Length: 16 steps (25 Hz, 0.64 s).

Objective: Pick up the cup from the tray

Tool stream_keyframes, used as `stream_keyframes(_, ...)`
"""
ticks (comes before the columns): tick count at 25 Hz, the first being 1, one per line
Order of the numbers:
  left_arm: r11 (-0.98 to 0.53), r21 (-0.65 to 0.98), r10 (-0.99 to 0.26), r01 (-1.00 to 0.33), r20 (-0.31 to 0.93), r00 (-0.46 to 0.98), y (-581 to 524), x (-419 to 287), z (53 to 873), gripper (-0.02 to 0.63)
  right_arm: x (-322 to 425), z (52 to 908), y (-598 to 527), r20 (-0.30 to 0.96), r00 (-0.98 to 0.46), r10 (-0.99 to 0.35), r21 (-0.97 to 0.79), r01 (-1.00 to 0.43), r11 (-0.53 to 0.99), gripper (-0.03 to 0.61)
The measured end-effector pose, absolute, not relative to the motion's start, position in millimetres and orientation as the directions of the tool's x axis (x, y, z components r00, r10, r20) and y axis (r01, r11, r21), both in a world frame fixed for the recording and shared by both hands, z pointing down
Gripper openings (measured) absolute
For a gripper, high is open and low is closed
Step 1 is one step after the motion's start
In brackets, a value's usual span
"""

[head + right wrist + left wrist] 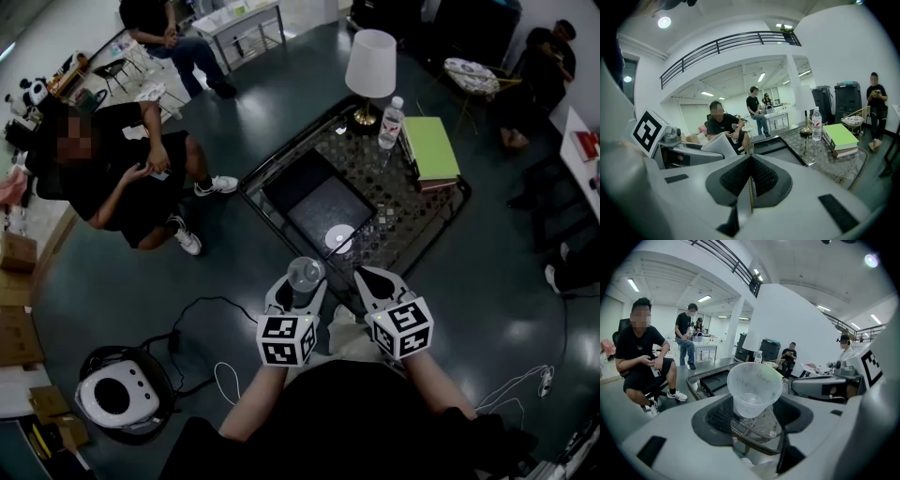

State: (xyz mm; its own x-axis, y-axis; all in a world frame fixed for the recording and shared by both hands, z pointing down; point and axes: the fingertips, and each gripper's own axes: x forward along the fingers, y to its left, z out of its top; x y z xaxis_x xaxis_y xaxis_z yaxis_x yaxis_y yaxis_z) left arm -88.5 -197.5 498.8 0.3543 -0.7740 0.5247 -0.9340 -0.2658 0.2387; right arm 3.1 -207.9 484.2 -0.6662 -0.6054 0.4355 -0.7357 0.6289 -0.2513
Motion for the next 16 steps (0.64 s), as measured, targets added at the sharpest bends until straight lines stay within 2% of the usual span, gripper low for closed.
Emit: stream_keyframes(16,-0.276,0.242,-0.782,-0.93,0.507,0.363,-199.2,-84.7,489.6,0.267,-1.4,484.6,-205.0,0.44,-0.672,-0.595,-0.248,-0.728,0.639,0.011)
